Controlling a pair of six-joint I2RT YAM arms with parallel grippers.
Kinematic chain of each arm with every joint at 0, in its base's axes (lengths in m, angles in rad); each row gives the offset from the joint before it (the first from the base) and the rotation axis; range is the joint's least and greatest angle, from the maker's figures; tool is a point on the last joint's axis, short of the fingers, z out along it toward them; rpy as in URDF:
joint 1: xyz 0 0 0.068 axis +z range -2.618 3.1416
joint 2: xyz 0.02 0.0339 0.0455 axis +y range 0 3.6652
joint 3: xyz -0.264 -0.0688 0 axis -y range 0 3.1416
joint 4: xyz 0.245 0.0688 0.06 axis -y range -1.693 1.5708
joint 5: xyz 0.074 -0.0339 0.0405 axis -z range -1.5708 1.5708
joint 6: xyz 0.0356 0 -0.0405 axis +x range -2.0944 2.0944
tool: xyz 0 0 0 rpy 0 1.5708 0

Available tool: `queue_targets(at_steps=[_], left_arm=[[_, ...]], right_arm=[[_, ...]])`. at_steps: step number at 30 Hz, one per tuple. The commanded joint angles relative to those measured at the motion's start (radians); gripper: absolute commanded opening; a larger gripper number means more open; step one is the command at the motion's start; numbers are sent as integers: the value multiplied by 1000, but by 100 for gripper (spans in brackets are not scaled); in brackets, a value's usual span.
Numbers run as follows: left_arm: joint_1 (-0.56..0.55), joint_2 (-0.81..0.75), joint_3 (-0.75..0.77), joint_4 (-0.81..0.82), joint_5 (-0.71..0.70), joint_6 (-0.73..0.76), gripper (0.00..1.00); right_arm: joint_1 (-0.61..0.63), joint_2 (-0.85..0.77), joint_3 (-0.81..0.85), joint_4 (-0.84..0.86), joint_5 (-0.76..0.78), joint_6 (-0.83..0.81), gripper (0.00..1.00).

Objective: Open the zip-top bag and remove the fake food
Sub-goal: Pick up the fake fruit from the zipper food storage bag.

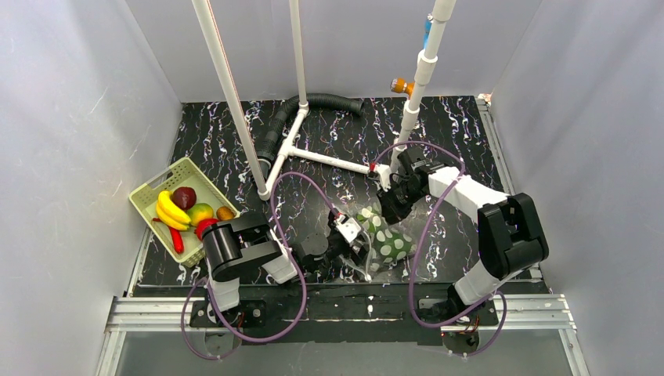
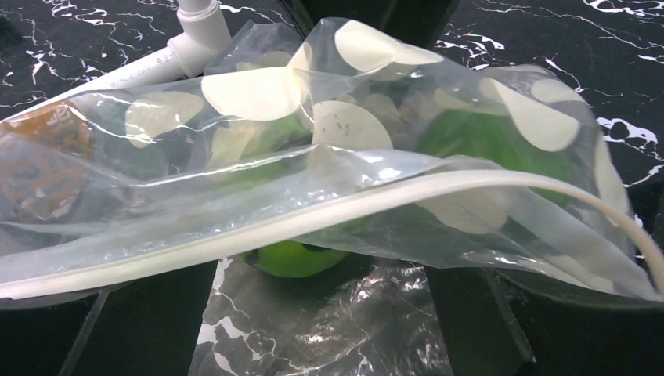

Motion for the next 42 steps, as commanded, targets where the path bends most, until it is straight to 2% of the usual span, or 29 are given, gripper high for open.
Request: queue_targets(at_steps=[1, 5, 17, 24, 26, 30, 32, 38, 42], left_arm=[[3, -10, 18, 27, 6, 25, 98], [3, -14, 22, 15, -12, 41, 98], [5, -25, 34, -36, -55, 58, 98], [5, -39, 46, -84, -83, 69, 88], [5, -43, 53, -104, -87, 74, 79], [5, -57, 52, -125, -75, 78, 36], [4, -75, 45, -143, -64, 75, 22], [3, -200, -26, -206, -6, 28, 11], [3, -328, -38, -377, 44, -23, 7]], right_arm=[[26, 21, 53, -74, -123, -60, 16], [38, 40, 67, -135, -187, -110, 15], [70, 79, 93, -227, -239, -201, 15], [69, 81, 99, -259, -258, -229, 15], [69, 83, 100, -265, -257, -235, 15], [69, 76, 100, -264, -248, -233, 15], [65, 67, 100, -259, -237, -227, 15], [-4, -4, 95, -239, -196, -198, 20], [-98, -119, 64, -218, -202, -186, 30]])
